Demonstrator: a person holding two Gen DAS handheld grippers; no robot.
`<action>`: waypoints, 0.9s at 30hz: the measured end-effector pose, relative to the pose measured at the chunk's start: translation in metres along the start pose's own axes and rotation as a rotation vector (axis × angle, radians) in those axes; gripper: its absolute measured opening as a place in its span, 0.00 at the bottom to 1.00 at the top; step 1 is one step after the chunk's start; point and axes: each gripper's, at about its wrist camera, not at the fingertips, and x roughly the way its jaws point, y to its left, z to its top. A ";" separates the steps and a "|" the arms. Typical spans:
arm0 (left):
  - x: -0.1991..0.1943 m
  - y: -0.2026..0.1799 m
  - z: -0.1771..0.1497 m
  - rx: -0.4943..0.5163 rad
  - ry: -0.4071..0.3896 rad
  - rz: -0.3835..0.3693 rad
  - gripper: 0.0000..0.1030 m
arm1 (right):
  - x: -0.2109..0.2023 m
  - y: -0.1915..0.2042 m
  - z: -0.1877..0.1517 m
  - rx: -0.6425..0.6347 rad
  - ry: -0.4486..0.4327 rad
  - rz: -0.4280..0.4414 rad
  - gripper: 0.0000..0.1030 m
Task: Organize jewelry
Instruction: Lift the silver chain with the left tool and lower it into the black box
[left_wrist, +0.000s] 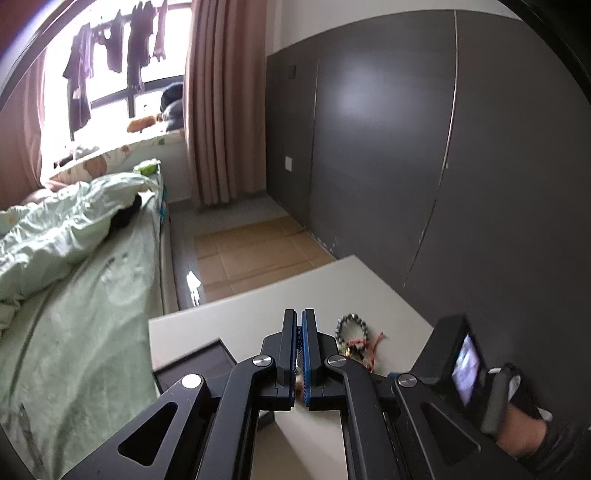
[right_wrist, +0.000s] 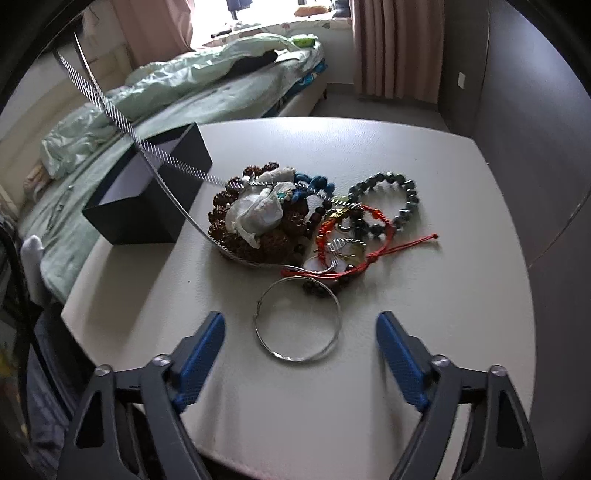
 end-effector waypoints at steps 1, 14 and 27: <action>-0.002 0.000 0.002 0.003 -0.006 0.003 0.02 | 0.004 0.002 0.001 -0.004 0.012 -0.021 0.74; -0.039 -0.005 0.052 0.079 -0.130 0.053 0.02 | -0.007 0.004 0.007 0.001 -0.019 -0.049 0.50; -0.085 -0.017 0.104 0.143 -0.262 0.101 0.02 | -0.060 -0.016 0.004 0.114 -0.160 0.036 0.50</action>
